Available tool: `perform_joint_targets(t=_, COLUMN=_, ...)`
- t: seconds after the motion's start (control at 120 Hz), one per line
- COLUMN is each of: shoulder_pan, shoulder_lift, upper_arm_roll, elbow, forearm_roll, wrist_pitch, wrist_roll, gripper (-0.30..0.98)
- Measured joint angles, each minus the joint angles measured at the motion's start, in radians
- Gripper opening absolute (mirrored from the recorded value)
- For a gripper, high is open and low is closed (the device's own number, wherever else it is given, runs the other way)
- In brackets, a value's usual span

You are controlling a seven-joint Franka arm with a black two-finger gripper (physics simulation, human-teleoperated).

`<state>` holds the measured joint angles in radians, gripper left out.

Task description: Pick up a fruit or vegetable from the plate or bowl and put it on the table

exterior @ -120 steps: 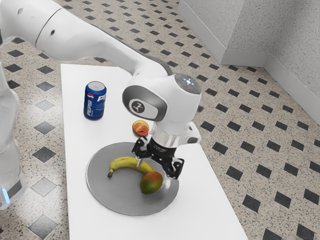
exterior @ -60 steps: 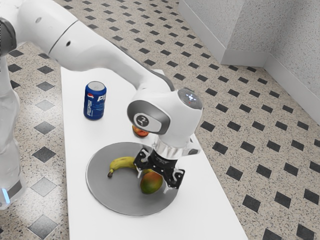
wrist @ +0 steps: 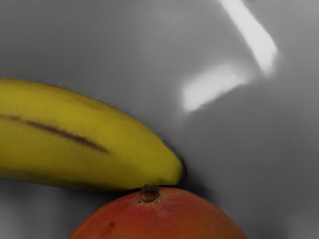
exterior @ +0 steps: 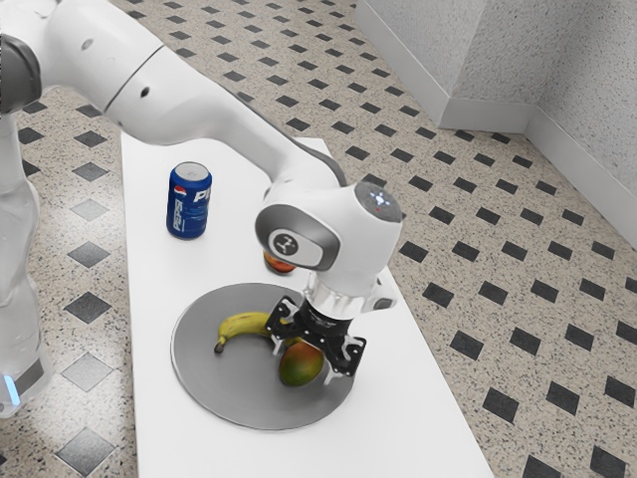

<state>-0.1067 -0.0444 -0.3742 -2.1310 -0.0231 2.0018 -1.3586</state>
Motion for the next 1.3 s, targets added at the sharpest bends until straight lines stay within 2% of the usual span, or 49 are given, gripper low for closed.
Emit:
perform_joint_targets(t=0.067, shoulder_pan=0.004, shoulder_lift=0.004, upper_arm_roll=0.001, elbow=0.0, forearm_roll=0.002, wrist_pitch=0.003, wrist_roll=0.001, gripper=0.63)
perform_joint_targets(t=0.233, shoulder_pan=0.005, shoulder_lift=0.007, upper_arm_roll=0.002, elbow=0.003, forearm_roll=0.017, wrist_pitch=0.001, wrist_roll=0.004, gripper=0.31)
perform_joint_targets(t=0.308, shoulder_pan=0.001, shoulder_lift=0.008, upper_arm_roll=0.003, elbow=0.003, forearm_roll=0.022, wrist_pitch=-0.003, wrist_roll=0.009, gripper=0.21)
perform_joint_targets(t=0.433, shoulder_pan=0.011, shoulder_lift=0.003, upper_arm_roll=-0.014, elbow=0.024, forearm_roll=0.025, wrist_pitch=-0.015, wrist_roll=0.015, gripper=0.19)
perform_joint_targets(t=0.575, shoulder_pan=0.014, shoulder_lift=-0.015, upper_arm_roll=-0.065, elbow=0.14, forearm_roll=0.026, wrist_pitch=-0.076, wrist_roll=0.021, gripper=0.17)
perform_joint_targets(t=0.625, shoulder_pan=0.002, shoulder_lift=0.016, upper_arm_roll=-0.088, elbow=0.206, forearm_roll=0.031, wrist_pitch=-0.096, wrist_roll=0.023, gripper=0.17)
perform_joint_targets(t=0.667, shoulder_pan=-0.006, shoulder_lift=0.111, upper_arm_roll=-0.126, elbow=0.332, forearm_roll=0.053, wrist_pitch=-0.124, wrist_roll=0.024, gripper=0.17)
perform_joint_targets(t=0.742, shoulder_pan=-0.023, shoulder_lift=0.344, upper_arm_roll=-0.214, elbow=0.598, forearm_roll=0.139, wrist_pitch=-0.198, wrist_roll=0.021, gripper=0.17)
perform_joint_targets(t=0.817, shoulder_pan=-0.032, shoulder_lift=0.451, upper_arm_roll=-0.257, elbow=0.701, forearm_roll=0.209, wrist_pitch=-0.259, wrist_roll=0.016, gripper=0.17)
perform_joint_targets(t=0.883, shoulder_pan=-0.033, shoulder_lift=0.476, upper_arm_roll=-0.266, elbow=0.722, forearm_roll=0.243, wrist_pitch=-0.296, wrist_roll=0.011, gripper=0.18)
perform_joint_targets(t=0.975, shoulder_pan=-0.033, shoulder_lift=0.482, upper_arm_roll=-0.264, elbow=0.708, forearm_roll=0.258, wrist_pitch=-0.307, wrist_roll=0.002, gripper=0.41)
perform_joint_targets(t=1.067, shoulder_pan=-0.033, shoulder_lift=0.48, upper_arm_roll=-0.264, elbow=0.705, forearm_roll=0.26, wrist_pitch=-0.314, wrist_roll=-0.005, gripper=0.54)
perform_joint_targets(t=1.3, shoulder_pan=-0.024, shoulder_lift=0.453, upper_arm_roll=-0.262, elbow=0.705, forearm_roll=0.248, wrist_pitch=-0.328, wrist_roll=-0.019, gripper=0.66)
